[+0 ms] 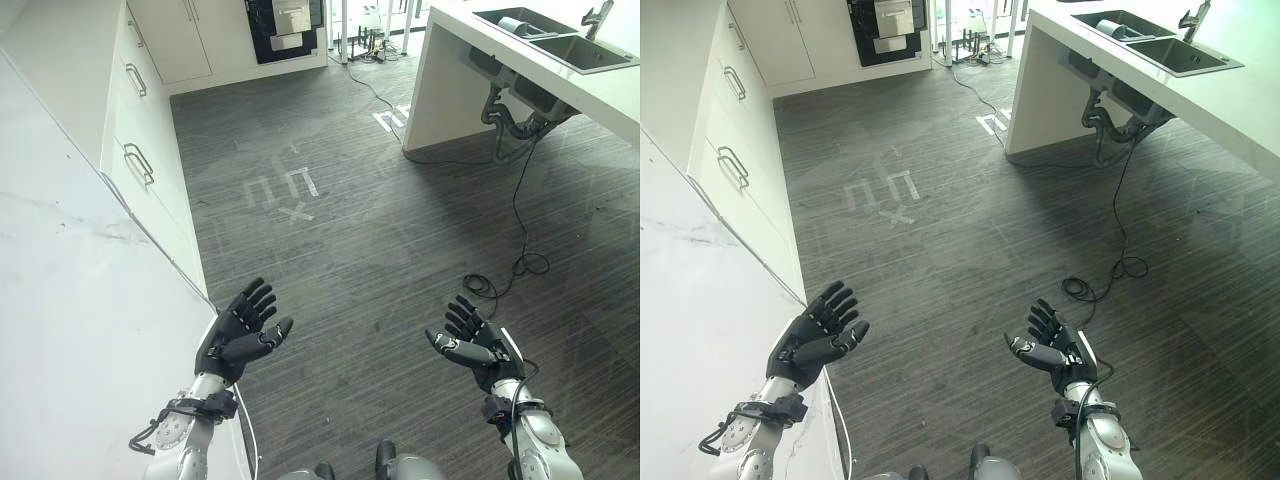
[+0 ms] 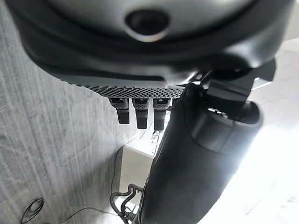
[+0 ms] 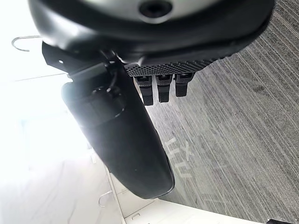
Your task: Place the dishes in the dishwasher.
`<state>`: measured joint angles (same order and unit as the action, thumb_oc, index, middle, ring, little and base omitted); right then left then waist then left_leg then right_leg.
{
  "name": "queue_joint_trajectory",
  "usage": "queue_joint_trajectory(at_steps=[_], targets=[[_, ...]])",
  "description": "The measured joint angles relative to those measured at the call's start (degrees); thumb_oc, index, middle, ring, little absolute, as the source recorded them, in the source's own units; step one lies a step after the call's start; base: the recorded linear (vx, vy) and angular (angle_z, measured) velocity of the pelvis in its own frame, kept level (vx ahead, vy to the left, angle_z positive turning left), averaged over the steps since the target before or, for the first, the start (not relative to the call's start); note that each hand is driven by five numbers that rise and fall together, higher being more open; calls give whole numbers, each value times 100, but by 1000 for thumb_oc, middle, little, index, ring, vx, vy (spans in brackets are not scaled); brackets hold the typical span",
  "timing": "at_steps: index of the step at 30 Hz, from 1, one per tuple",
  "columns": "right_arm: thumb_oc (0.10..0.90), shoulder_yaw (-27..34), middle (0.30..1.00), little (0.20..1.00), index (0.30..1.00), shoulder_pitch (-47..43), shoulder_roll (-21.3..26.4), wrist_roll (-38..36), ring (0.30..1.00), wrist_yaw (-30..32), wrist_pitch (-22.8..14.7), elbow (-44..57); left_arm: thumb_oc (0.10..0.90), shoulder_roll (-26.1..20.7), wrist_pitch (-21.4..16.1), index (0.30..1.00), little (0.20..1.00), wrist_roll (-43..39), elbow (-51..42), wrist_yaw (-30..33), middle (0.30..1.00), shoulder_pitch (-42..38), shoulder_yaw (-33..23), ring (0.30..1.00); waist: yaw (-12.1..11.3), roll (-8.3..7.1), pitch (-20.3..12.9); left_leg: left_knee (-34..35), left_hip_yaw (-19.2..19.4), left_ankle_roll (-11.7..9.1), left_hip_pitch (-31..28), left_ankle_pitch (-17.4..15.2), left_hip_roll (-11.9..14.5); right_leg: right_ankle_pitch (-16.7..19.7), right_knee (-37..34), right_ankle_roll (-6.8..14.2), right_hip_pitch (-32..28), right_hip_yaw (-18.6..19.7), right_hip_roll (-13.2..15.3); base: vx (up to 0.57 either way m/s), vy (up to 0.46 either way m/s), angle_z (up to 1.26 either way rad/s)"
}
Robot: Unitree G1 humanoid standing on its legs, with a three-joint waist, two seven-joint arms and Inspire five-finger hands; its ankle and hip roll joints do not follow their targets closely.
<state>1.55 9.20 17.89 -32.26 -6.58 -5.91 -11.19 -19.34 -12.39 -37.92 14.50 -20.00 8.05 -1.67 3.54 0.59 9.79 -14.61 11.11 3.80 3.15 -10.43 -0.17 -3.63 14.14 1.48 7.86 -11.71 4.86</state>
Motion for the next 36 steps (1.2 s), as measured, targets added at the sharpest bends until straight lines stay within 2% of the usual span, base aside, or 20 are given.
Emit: queue_joint_trajectory(at_steps=[6, 10, 11, 13, 17, 20, 24, 26, 27, 28, 29, 30, 31, 32, 33, 34, 35, 36], targets=[[800, -2, 900, 900, 900, 92, -18, 0, 900, 32, 16, -41, 800, 2, 177, 900, 900, -50, 84, -159, 900, -50, 58, 900, 136, -5, -2, 40, 215, 4, -59, -1, -1, 56, -21, 47, 90, 229, -44, 21, 19, -20], [800, -27, 900, 900, 900, 208, -19, 2, 900, -96, 266, -331, 800, 32, 675, 900, 900, -216, 268, -167, 900, -80, 228, 900, 257, -18, -2, 94, 354, 18, -123, -9, 30, 102, -109, 80, 72, 376, -93, 34, -33, -21], [800, -80, 900, 900, 900, 223, -14, 4, 900, -155, 337, -578, 800, 45, 882, 900, 900, -161, 447, -118, 900, -80, 342, 900, 256, -20, -1, 93, 389, 18, -122, -9, 46, 108, -127, 78, 74, 375, -99, 17, -96, -10], [800, -173, 900, 900, 900, 211, -16, 5, 900, -185, 445, -775, 800, 47, 1042, 900, 900, 35, 685, -10, 900, -86, 484, 900, 246, -23, -3, 90, 388, 18, -119, -9, 63, 115, -143, 69, 64, 366, -115, 13, -113, -1], [800, -631, 900, 900, 900, 17, -14, 49, 900, -373, 487, -1620, 800, 79, 1329, 900, 900, 323, 2045, 239, 900, -361, 947, 900, 238, -28, 0, 11, 226, 0, -27, 6, 143, 166, -273, -5, -24, 129, -150, 1, -141, 21], [800, -911, 900, 900, 900, -105, -16, 53, 900, -384, 468, -2002, 800, 217, 1285, 900, 900, 562, 2783, 363, 900, -438, 1040, 900, 202, -11, 10, -31, 82, -66, 88, 35, 187, 215, -357, -83, -42, 3, -204, 33, -130, 21], [800, -856, 900, 900, 900, -202, 130, 48, 900, -389, 456, -2012, 800, 268, 1151, 900, 900, 546, 2764, 382, 900, -425, 1042, 900, 107, 100, 119, 140, -50, -200, -5, 133, 173, 148, -373, -122, -158, -57, -235, 117, -128, 16], [800, -843, 900, 900, 900, -313, 188, 56, 900, -397, 394, -1997, 800, 253, 959, 900, 900, 477, 2736, 365, 900, -415, 1037, 900, 96, 69, 206, 403, -30, -386, -213, 255, 129, 3, -238, -225, -160, -51, -199, 141, -144, 8], [800, -800, 900, 900, 900, -360, 183, 54, 900, -422, 304, -2017, 800, 247, 908, 900, 900, 461, 2713, 318, 900, -456, 1023, 900, 62, -47, 334, 67, 1, -594, -111, 417, 112, -255, 118, -323, -72, -123, -178, 225, -63, 36], [800, -788, 900, 900, 900, -445, 163, 52, 900, -447, 255, -2077, 800, 215, 850, 900, 900, 470, 2669, 283, 900, -573, 974, 900, 78, -239, 473, -934, -6, -692, 372, 433, 73, -433, 412, -445, 63, 15, -41, 293, 44, 55], [800, -748, 900, 900, 900, -619, 156, 50, 900, -486, 184, -2320, 800, 245, 815, 900, 900, 471, 2640, 273, 900, -732, 947, 900, -22, -360, 662, -2142, -134, -902, 1152, 498, 137, -512, 590, -480, 120, 46, -12, 377, 100, 18], [800, -744, 900, 900, 900, -780, 179, 52, 900, -496, 166, -2567, 800, 261, 810, 900, 900, 472, 2501, 221, 900, -712, 958, 900, -187, -372, 706, -2091, -321, -902, 1531, 278, 41, -463, 548, -404, 195, 226, -86, 361, 101, -31], [800, -688, 900, 900, 900, -900, 182, 53, 900, -500, 147, -2653, 800, 286, 816, 900, 900, 473, 2490, 149, 900, -659, 1017, 900, -327, -310, 788, -1203, -400, -875, 1549, 275, -112, -447, 355, -380, 130, 382, -183, 396, 106, -69], [800, -636, 900, 900, 900, -953, 170, 53, 900, -503, 122, -2736, 800, 391, 829, 900, 900, 485, 2569, 146, 900, -584, 1049, 900, -391, -75, 826, -110, -428, -854, 1547, 454, -71, -483, 67, -377, -95, 345, -401, 439, 129, -61], [800, -650, 900, 900, 900, -952, 172, 55, 900, -518, 124, -2702, 800, 455, 804, 900, 900, 483, 2554, 125, 900, -483, 981, 900, -431, 44, 871, 233, -446, -1017, 1682, 639, 84, -689, 591, -437, -108, 314, -528, 450, 150, -30], [800, -645, 900, 900, 900, -971, 173, 55, 900, -518, 122, -2667, 800, 518, 747, 900, 900, 483, 2692, 77, 900, -514, 919, 900, -410, 372, 959, 165, -497, -1133, 1942, 795, 384, -1108, 903, -635, -235, 259, -762, 505, 190, -16], [800, -659, 900, 900, 900, -927, 152, 55, 900, -515, 108, -2654, 800, 519, 750, 900, 900, 485, 2826, 71, 900, -526, 919, 900, -433, 462, 959, 86, -406, -1115, 2197, 863, 551, -1251, 1087, -746, -207, 241, -861, 377, 197, -25], [800, -743, 900, 900, 900, -836, 142, 56, 900, -522, 108, -2633, 800, 497, 665, 900, 900, 446, 2908, 57, 900, -521, 818, 900, -576, 381, 934, -24, -105, -1055, 2412, 891, 618, -1418, 1233, -747, -162, 280, -807, 465, 274, -39]])
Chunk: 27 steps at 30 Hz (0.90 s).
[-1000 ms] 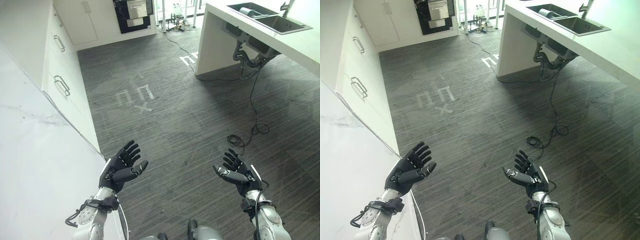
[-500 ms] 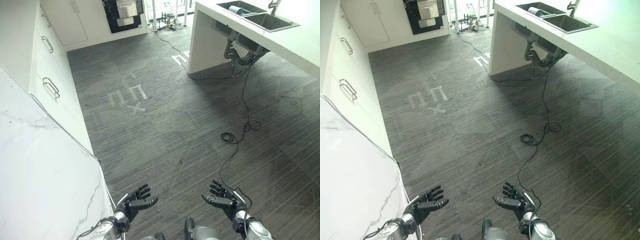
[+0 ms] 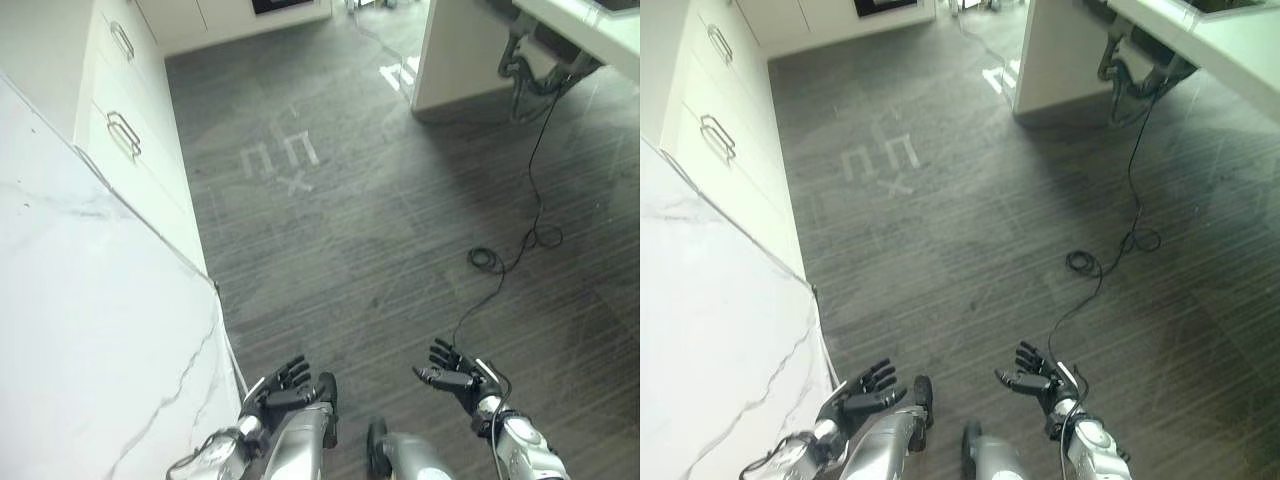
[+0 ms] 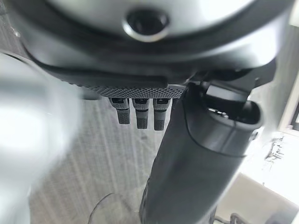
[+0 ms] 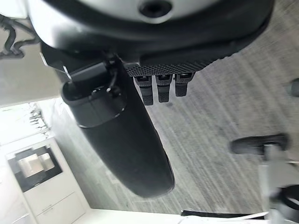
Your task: Place the dishes in the dishwasher.
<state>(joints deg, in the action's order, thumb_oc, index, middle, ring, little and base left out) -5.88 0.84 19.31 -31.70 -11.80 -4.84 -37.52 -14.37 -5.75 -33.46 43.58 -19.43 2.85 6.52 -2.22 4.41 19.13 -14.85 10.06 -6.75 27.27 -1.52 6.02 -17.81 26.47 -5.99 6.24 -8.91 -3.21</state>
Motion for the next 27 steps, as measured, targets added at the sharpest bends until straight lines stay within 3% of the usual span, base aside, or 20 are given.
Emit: queue_joint_trajectory(at_steps=[1, 2, 4, 5, 6, 8, 9, 11, 13, 14, 16, 17, 18, 19, 20, 21, 22, 23, 25, 27], targets=[[800, -43, 900, 900, 900, 83, 4, 3, 900, -14, 6, 25, 800, -33, 1, 900, 900, -1, 27, 5, 900, -46, -98, 900, -34, -135, -9, -245, 260, 78, 114, -44, -24, -81, 17, 89, -59, 54, 156, 381, 251, -78], [800, -135, 900, 900, 900, 127, 96, 12, 900, 12, 96, 115, 800, -36, 1, 900, 900, -6, 43, 38, 900, 22, -274, 900, -90, -241, -159, -375, 229, 390, -158, -92, -178, -178, -244, 314, -351, 528, 198, 657, 306, -90], [800, -102, 900, 900, 900, 186, 61, 20, 900, 50, 108, 182, 800, -14, 30, 900, 900, 37, 171, 36, 900, 63, -309, 900, -40, -428, -397, 127, 162, 1007, -967, 446, -648, -359, -719, 714, -1029, 777, 485, 703, 339, -59], [800, -115, 900, 900, 900, 338, 43, 42, 900, 68, 175, 342, 800, 19, 88, 900, 900, 118, 110, 39, 900, 65, -390, 900, -9, -546, -455, -43, 306, 1317, -1179, 183, -704, -241, -848, 993, -1420, 686, 608, 474, 336, 1], [800, -106, 900, 900, 900, 376, -28, 130, 900, 106, 178, 532, 800, 50, 92, 900, 900, 224, 13, 53, 900, 67, -448, 900, 57, -545, -504, -267, 282, 1395, -1323, -97, -716, -17, -276, 1277, -1343, 623, 663, 265, 243, 23], [800, -75, 900, 900, 900, 408, -289, 128, 900, 121, 80, 949, 800, -187, 47, 900, 900, 278, -157, 41, 900, -34, -148, 900, 278, -570, -787, -621, 247, 1647, -1394, -537, -797, 886, 2339, 1818, -127, 460, 898, 266, 237, 32], [800, -87, 900, 900, 900, 372, -385, 129, 900, 121, 77, 998, 800, -279, 27, 900, 900, 282, -168, 50, 900, -143, -62, 900, 304, -644, -830, -659, 281, 1686, -1467, -637, -916, 1027, 3024, 1781, 306, 455, 1027, 239, 174, 14], [800, -222, 900, 900, 900, 86, -400, 190, 900, 139, 71, 978, 800, -290, 36, 900, 900, 290, -122, 239, 900, -404, 113, 900, 391, -409, -763, -566, 266, 1790, -1782, -923, -970, 920, 3639, 1476, 1174, 37, 1085, 277, 16, -11], [800, -342, 900, 900, 900, 109, -247, 226, 900, 100, 69, 983, 800, -165, 53, 900, 900, 273, -134, 272, 900, -436, 230, 900, 499, 59, -635, 211, -70, 1669, -2507, -908, -968, 638, 2079, 969, 1533, -292, 465, 359, -117, 6], [800, -322, 900, 900, 900, 193, -204, 223, 900, 108, 59, 982, 800, -132, 57, 900, 900, 276, -138, 250, 900, -468, 238, 900, 714, 160, -572, 479, -271, 1558, -2802, -885, -1003, 660, 824, 853, 1623, -286, 173, 443, -188, 78], [800, -199, 900, 900, 900, 592, -105, 217, 900, 98, 39, 946, 800, -110, 57, 900, 900, 276, -145, 239, 900, -550, 222, 900, 921, -61, -541, 622, -386, 960, -3149, -1336, -1264, 978, -1130, 621, 1966, -624, 226, 582, -227, 96], [800, -72, 900, 900, 900, 715, -82, 216, 900, 45, -3, 821, 800, -132, 77, 900, 900, 280, -139, 240, 900, -557, 216, 900, 982, -188, -499, 519, -363, 1050, -3261, -1520, -1447, 1037, -1854, 673, 2230, -900, 419, 599, -215, 61], [800, 71, 900, 900, 900, 809, -101, 174, 900, 34, -45, 697, 800, -139, 88, 900, 900, 289, -27, 235, 900, -598, 215, 900, 1012, -373, -426, 353, -412, 1063, -3368, -1536, -1737, 1042, -1620, 691, 2821, -885, 821, 657, -262, 63], [800, 247, 900, 900, 900, 842, -89, 118, 900, 4, -128, 489, 800, -41, 96, 900, 900, 293, 175, 239, 900, -604, 225, 900, 1161, -341, -406, 352, -472, 752, -3512, -1707, -1833, 1049, -1077, 659, 3368, -978, 1121, 460, -208, 15], [800, 417, 900, 900, 900, 816, -99, 79, 900, 3, -129, 297, 800, 133, 110, 900, 900, 325, 313, 255, 900, -467, 223, 900, 1087, -144, -212, 256, -283, 636, -3815, -1769, -1799, 986, -636, 430, 3452, -1405, 1005, 516, -248, -83], [800, 403, 900, 900, 900, 826, -133, -2, 900, -13, -162, 313, 800, 267, 106, 900, 900, 347, 408, 247, 900, 14, 138, 900, 965, -200, -216, -330, 125, 250, -4021, -1549, -1886, 921, -199, -93, 3012, -1902, 797, 581, -261, -108], [800, 372, 900, 900, 900, 1047, -151, -33, 900, -48, -338, 378, 800, 298, 151, 900, 900, 506, 569, 145, 900, 344, 201, 900, 1133, -430, -350, -1085, 116, -10, -4154, -1599, -2084, 507, -701, -727, 1985, -1534, 950, 617, -269, -71], [800, 426, 900, 900, 900, 972, -130, -57, 900, -14, -387, 223, 800, 331, 151, 900, 900, 561, 637, 112, 900, 279, 217, 900, 937, -341, -313, -1594, 46, 254, -4018, -2294, -1624, 1647, -790, -990, 1820, -1437, 874, 679, -270, 34], [800, 344, 900, 900, 900, 744, -264, -50, 900, -41, -382, 73, 800, 74, 149, 900, 900, 559, 493, 144, 900, 105, 158, 900, 809, -499, -309, -1428, -236, -117, -3779, -2667, -816, 1925, -143, -965, 1772, -957, 894, 573, -218, 53], [800, 323, 900, 900, 900, 660, -37, -43, 900, -174, -535, 378, 800, 219, 150, 900, 900, 558, 325, 150, 900, 278, 99, 900, 826, -80, -692, -587, -231, -204, -4286, -2446, -816, 1357, 525, -445, 1837, -1212, 921, 538, -238, -11]])
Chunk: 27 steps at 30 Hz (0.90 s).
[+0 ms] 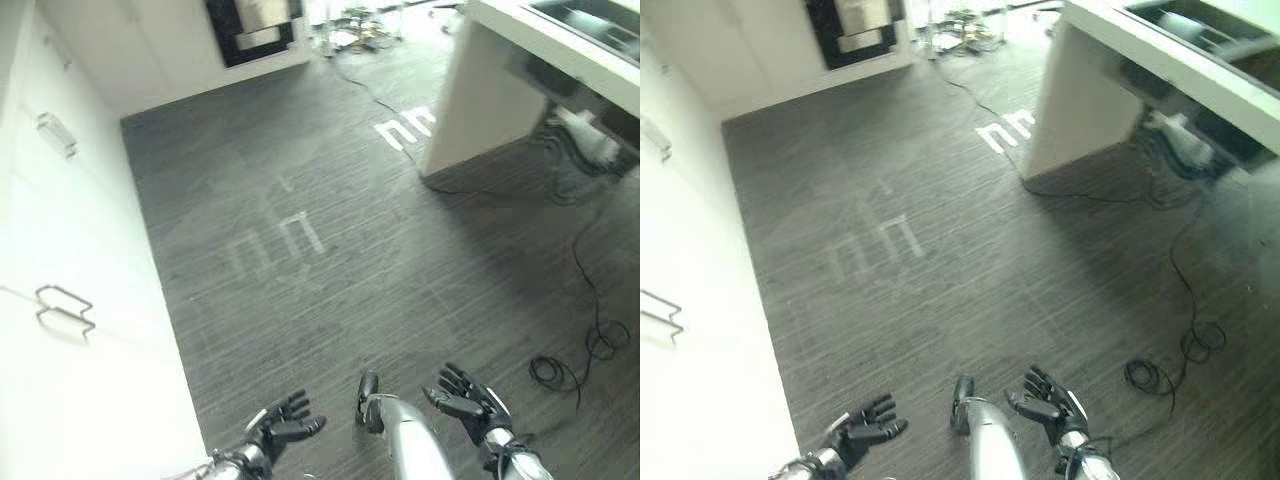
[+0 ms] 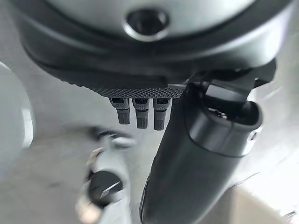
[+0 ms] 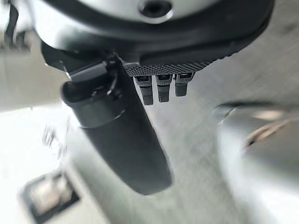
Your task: Place the dishes in the dishwasher.
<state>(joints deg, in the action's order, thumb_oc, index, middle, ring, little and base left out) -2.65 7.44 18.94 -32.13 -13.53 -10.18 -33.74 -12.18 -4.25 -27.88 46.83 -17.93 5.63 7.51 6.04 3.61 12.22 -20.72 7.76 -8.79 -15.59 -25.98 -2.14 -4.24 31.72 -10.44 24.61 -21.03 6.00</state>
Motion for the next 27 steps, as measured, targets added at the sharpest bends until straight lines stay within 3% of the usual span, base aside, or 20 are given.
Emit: queue_joint_trajectory(at_steps=[1, 2, 3, 5, 7, 8, 10, 12, 14, 15, 16, 17, 19, 21, 22, 23, 24, 25, 26, 27], targets=[[800, -150, 900, 900, 900, -351, -34, 49, 900, -95, -80, 76, 800, -24, -98, 900, 900, -3, -71, -23, 900, 74, -66, 900, -52, 32, -19, -452, 80, -282, -29, 275, -106, -946, 732, -157, -86, -321, -102, 483, -315, -136], [800, -268, 900, 900, 900, -601, -37, 46, 900, -181, -135, 275, 800, -13, -38, 900, 900, 3, 96, 24, 900, -58, -250, 900, -106, 81, 67, -2321, 156, -353, 753, 1084, -19, -1017, 419, -73, -458, 80, -236, 372, -290, -123], [800, -267, 900, 900, 900, -626, -36, 49, 900, -216, -147, 290, 800, -51, -30, 900, 900, 1, 1, -7, 900, -113, -222, 900, -29, -38, 86, -3201, 109, -263, 1294, 1498, 8, -1149, 269, -67, -646, 295, -219, 428, -319, -77], [800, -191, 900, 900, 900, -502, 12, 43, 900, -119, -113, 129, 800, -158, -84, 900, 900, 3, -248, -167, 900, -223, -243, 900, -224, -623, 233, -5109, 152, 140, 3655, 2355, 276, -989, -723, 98, -1748, 717, 171, 421, -59, -38], [800, -153, 900, 900, 900, -499, 130, 36, 900, -80, -110, 121, 800, -173, -210, 900, 900, -12, -369, -248, 900, -230, -273, 900, -344, -603, 298, -3532, 51, 331, 4227, 2347, 310, -775, -1323, 534, -2460, 914, 271, 437, 99, -113], [800, -257, 900, 900, 900, -512, 213, 43, 900, -103, -69, 159, 800, -287, -243, 900, 900, 5, -434, -277, 900, -187, -264, 900, -418, -496, 308, -1308, 77, 509, 3869, 2458, 303, -885, -1483, 910, -2826, 1222, 346, 478, 208, -178], [800, -463, 900, 900, 900, -275, 389, 40, 900, -75, -122, 416, 800, -306, -209, 900, 900, 2, -429, -263, 900, 113, -211, 900, -173, -50, 145, 1106, -296, 524, 3326, 2375, 179, -1475, -1519, 1323, -3332, 1457, 309, 505, 224, -143], [800, -641, 900, 900, 900, -310, 403, 65, 900, -8, 27, 101, 800, -257, -227, 900, 900, 10, -372, -232, 900, 286, -302, 900, -458, -121, 105, 971, -1189, 417, 3260, 2391, -359, -1919, -1300, 1745, -3194, 2461, 423, 403, 168, -201], [800, -779, 900, 900, 900, -272, 141, 69, 900, -8, 133, -127, 800, -325, -205, 900, 900, 121, -209, -240, 900, 406, -546, 900, -653, -100, 193, 569, -1414, 532, 3206, 2964, -290, -2139, -817, 1440, -2845, 2414, -470, 352, 247, -198], [800, -808, 900, 900, 900, -158, -25, 68, 900, 13, 135, -112, 800, -465, -181, 900, 900, 146, -134, -276, 900, 449, -544, 900, -625, -433, 213, 417, -1052, 613, 3124, 2791, -467, -2115, -1008, 1315, -2931, 2205, -589, 349, 217, -97], [800, -820, 900, 900, 900, -106, -21, 68, 900, 34, 135, -52, 800, -465, -180, 900, 900, 145, -85, -278, 900, 447, -538, 900, -594, -558, 205, 429, -844, 596, 3098, 2596, -619, -1883, -1054, 887, -2923, 2289, -599, 350, 178, -45], [800, -769, 900, 900, 900, -86, 56, 65, 900, 67, 119, -25, 800, -358, -173, 900, 900, 146, -21, -280, 900, 352, -516, 900, -480, -541, 211, 407, -768, 735, 3065, 2471, -691, -1852, -1100, 980, -2981, 2290, -483, 355, 154, -65], [800, -613, 900, 900, 900, -301, 102, 51, 900, 180, 150, -24, 800, -204, -199, 900, 900, 186, 0, -301, 900, -24, -455, 900, -417, -172, 368, 457, -592, 1399, 2889, 2345, -772, -1751, -1224, 1191, -3033, 2230, -398, 342, 163, -62], [800, -592, 900, 900, 900, -274, 55, 67, 900, 154, 166, -17, 800, -243, -223, 900, 900, 220, -43, -304, 900, -343, -426, 900, -335, -23, 366, 903, -521, 1209, 2430, 2233, -803, -1650, -1183, 1124, -3107, 2124, -667, 312, 206, -42], [800, -647, 900, 900, 900, -360, -174, 214, 900, 159, 119, 167, 800, -488, -220, 900, 900, 215, -239, -285, 900, -428, -372, 900, -331, -72, 359, -250, -417, 1643, 2615, 1541, -472, -1145, 441, 1343, -2235, 2042, -630, 224, 171, -118], [800, -751, 900, 900, 900, -421, -183, 243, 900, 181, 50, 453, 800, -658, -169, 900, 900, 226, -162, -269, 900, -503, -255, 900, -285, -31, 386, -440, -126, 2130, 2646, 1377, -510, -1134, 1831, 1533, -1564, 1914, -514, 153, 103, -116], [800, -782, 900, 900, 900, -314, -136, 261, 900, 207, 57, 609, 800, -652, -81, 900, 900, 246, -97, -259, 900, -613, -180, 900, -146, -4, 369, -304, -99, 2119, 2526, 1425, -606, -1135, 2040, 1511, -1333, 1860, -446, 121, 38, -69], [800, -802, 900, 900, 900, -362, -172, 272, 900, 261, 52, 505, 800, -641, -119, 900, 900, 227, -55, -254, 900, -666, -118, 900, -103, -95, 496, -475, -34, 684, 2516, 1463, -668, -1012, 1734, 1277, -1117, 1833, -382, 124, -43, -57], [800, -760, 900, 900, 900, -566, -395, 273, 900, 267, 37, 111, 800, -878, -238, 900, 900, 213, -258, -290, 900, -678, -1, 900, -127, -535, 549, -1689, -150, 865, 3254, 1406, -735, -813, 1177, 1252, -861, 1786, 232, 154, -116, -114], [800, -751, 900, 900, 900, -643, -344, 274, 900, 274, -10, -39, 800, -806, -213, 900, 900, 207, -337, -270, 900, -550, 54, 900, -171, -191, 532, -1667, -468, 1249, 3424, 961, 296, -855, 751, 1759, -631, 1398, 241, 231, -200, -131]])
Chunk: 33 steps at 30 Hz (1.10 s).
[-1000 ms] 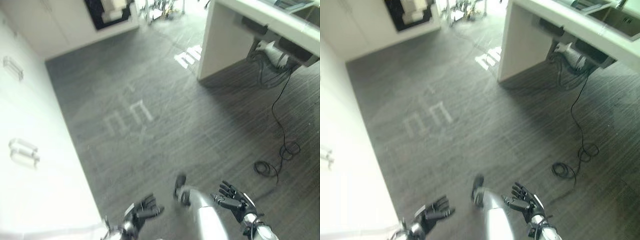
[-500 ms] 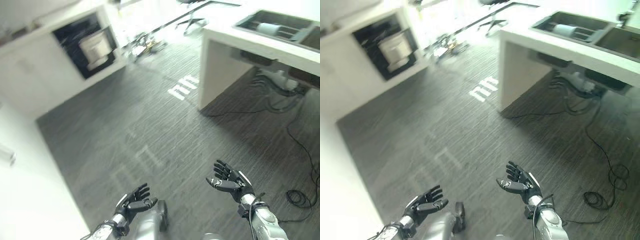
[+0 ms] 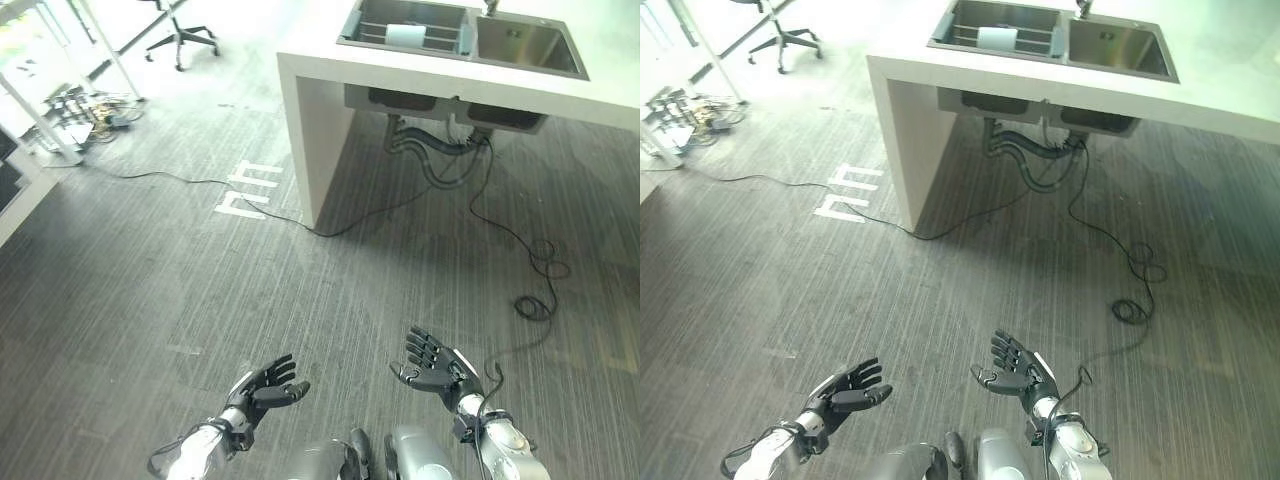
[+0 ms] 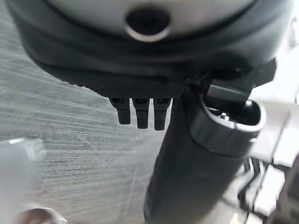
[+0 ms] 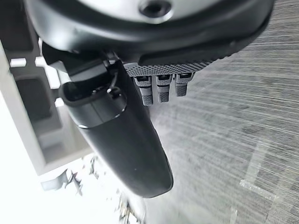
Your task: Place the dishes in the dishwasher.
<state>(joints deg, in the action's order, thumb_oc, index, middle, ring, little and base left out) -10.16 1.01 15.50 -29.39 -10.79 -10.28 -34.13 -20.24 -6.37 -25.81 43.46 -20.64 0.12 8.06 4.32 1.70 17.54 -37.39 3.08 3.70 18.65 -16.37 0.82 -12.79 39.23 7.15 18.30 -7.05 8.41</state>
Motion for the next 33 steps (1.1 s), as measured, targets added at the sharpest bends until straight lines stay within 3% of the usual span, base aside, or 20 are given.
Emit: queue_joint_trajectory(at_steps=[2, 3, 4, 6, 8, 11, 12, 13, 14, 15, 16, 17, 19, 21, 23, 25, 28, 30, 32, 33], targets=[[800, 6, 900, 900, 900, 131, 18, -3, 900, 29, 15, -132, 800, 124, 137, 900, 900, 13, 341, 87, 900, -53, -96, 900, 76, 54, 52, 357, 210, -129, -158, -61, -26, 193, -1207, -106, 253, -332, 207, 265, -315, -91], [800, 112, 900, 900, 900, 420, 18, -5, 900, -34, -44, -235, 800, 101, 179, 900, 900, 24, 467, 37, 900, -36, -113, 900, 182, -189, 98, 524, 742, 50, -464, -171, 79, 701, -2842, 428, 1, -321, 554, 357, -543, -44], [800, 328, 900, 900, 900, 543, 15, -6, 900, 3, 20, -518, 800, 175, 194, 900, 900, 31, 668, 106, 900, -109, -84, 900, 237, -302, 119, 407, 796, 109, -622, -340, -209, 1077, -2503, 306, 220, -282, 938, 499, -753, -18], [800, 366, 900, 900, 900, 595, 21, -3, 900, -27, 70, -540, 800, 212, 201, 900, 900, 29, 556, 176, 900, -40, -60, 900, 256, -288, 124, 860, 813, 252, -977, -237, -378, 1095, -1983, 188, 286, -238, 720, 445, -598, 8], [800, 346, 900, 900, 900, 514, 71, -4, 900, -151, 68, -466, 800, 349, 240, 900, 900, 31, 538, 252, 900, 81, -148, 900, 199, -178, 106, 1631, 735, 235, -1607, -62, -418, 746, -1500, -411, -7, -309, 14, 373, -390, 10], [800, 304, 900, 900, 900, 269, 268, -4, 900, -184, 80, -450, 800, 360, 255, 900, 900, 196, 568, 281, 900, 310, -103, 900, 171, -80, 43, 2304, 705, -274, -2334, 192, -439, 606, -1735, -1039, -319, -649, -635, 301, -285, 13], [800, 319, 900, 900, 900, 246, 288, -6, 900, -178, 74, -490, 800, 364, 250, 900, 900, 191, 657, 294, 900, 422, -118, 900, 82, -299, -66, 1652, 793, -435, -2243, 284, -605, 895, -2003, -1343, -527, -498, -572, 282, -281, 6], [800, 339, 900, 900, 900, 232, 325, -5, 900, -171, 76, -511, 800, 428, 251, 900, 900, 191, 714, 318, 900, 407, -126, 900, 71, -278, -70, 1328, 805, -452, -2161, 295, -583, 849, -1975, -1300, -589, -469, -568, 224, -208, 0], [800, 356, 900, 900, 900, 212, 410, 2, 900, -193, 74, -614, 800, 555, 249, 900, 900, 182, 717, 332, 900, 421, -190, 900, 3, -209, -176, 3, 877, -689, -1544, 637, -443, 704, -1982, -1479, -705, -402, -613, 184, -119, -40], [800, 367, 900, 900, 900, 87, 510, 13, 900, -234, 73, -663, 800, 640, 220, 900, 900, 179, 720, 339, 900, 508, -163, 900, -204, -159, -270, -1646, 1020, -598, -545, 1368, 15, 678, -2012, -1372, -851, -258, -608, 251, -54, -46], [800, 355, 900, 900, 900, 72, 512, 11, 900, -250, 64, -646, 800, 579, 173, 900, 900, 176, 647, 361, 900, 559, -239, 900, -209, -123, -316, -1499, 910, -566, -251, 1066, 161, 636, -2026, -1358, -1015, -243, -704, 441, -44, -58], [800, 296, 900, 900, 900, 1, 531, 10, 900, -254, 54, -737, 800, 561, 130, 900, 900, 174, 671, 368, 900, 415, -316, 900, -295, -183, -306, -533, 322, -440, 71, 879, -234, 489, -2164, -1296, -1152, -48, -738, 468, 1, -55], [800, 166, 900, 900, 900, -104, 510, 14, 900, -309, 67, -955, 800, 564, 146, 900, 900, 191, 904, 359, 900, 382, -300, 900, -268, -222, -276, 1378, 226, -355, -220, 967, -593, 425, -2380, -1184, -1537, 114, -845, 414, 69, -62], [800, 29, 900, 900, 900, 11, 518, 15, 900, -305, 63, -960, 800, 584, 95, 900, 900, 190, 1039, 361, 900, 421, -262, 900, -246, -28, -294, 2947, 113, -422, -191, 1192, -601, 299, -2758, -1076, -1900, 243, -1215, 401, 95, -33], [800, -64, 900, 900, 900, -15, 469, 29, 900, -315, 64, -1141, 800, 617, 79, 900, 900, 174, 1105, 361, 900, 431, -310, 900, -402, 117, -132, 2885, -529, -605, 372, 1401, -600, 189, -2883, -1120, -2211, 468, -1541, 421, 114, -49], [800, -99, 900, 900, 900, 123, 461, 243, 900, -342, 79, -1413, 800, 855, -117, 900, 900, 25, 1066, 216, 900, 384, -702, 900, -688, 113, -86, 2589, -399, -703, 741, 1487, -566, -72, -2883, -1252, -2577, 638, -1547, 314, 148, -61], [800, -113, 900, 900, 900, 198, 452, 239, 900, -306, 90, -1410, 800, 779, -115, 900, 900, 211, 1232, 289, 900, 359, -731, 900, -738, 16, -250, 2090, 264, -373, 599, 1359, -390, -560, -2851, -1153, -3038, 845, -1327, 307, 154, -49], [800, -137, 900, 900, 900, 94, 402, 239, 900, -296, 88, -1379, 800, 780, -105, 900, 900, 413, 1549, 509, 900, 272, -799, 900, -627, -88, -297, 2344, 504, 284, 143, 1844, -455, -712, -2449, -771, -3148, 679, -1089, 301, 137, -47], [800, -138, 900, 900, 900, 125, 219, 245, 900, -292, 66, -1378, 800, 719, -98, 900, 900, 442, 1829, 598, 900, 206, -792, 900, -602, -346, -432, 2225, 730, 751, -279, 1738, -649, -406, -2103, -423, -3387, 337, -761, 241, 216, -35], [800, -152, 900, 900, 900, 38, 179, 248, 900, -300, 32, -1348, 800, 692, -88, 900, 900, 476, 1968, 629, 900, -58, -687, 900, -504, -262, -436, 2281, 647, 961, -569, 1443, -681, -202, -1089, -137, -2955, 175, -733, 221, 268, 0]])
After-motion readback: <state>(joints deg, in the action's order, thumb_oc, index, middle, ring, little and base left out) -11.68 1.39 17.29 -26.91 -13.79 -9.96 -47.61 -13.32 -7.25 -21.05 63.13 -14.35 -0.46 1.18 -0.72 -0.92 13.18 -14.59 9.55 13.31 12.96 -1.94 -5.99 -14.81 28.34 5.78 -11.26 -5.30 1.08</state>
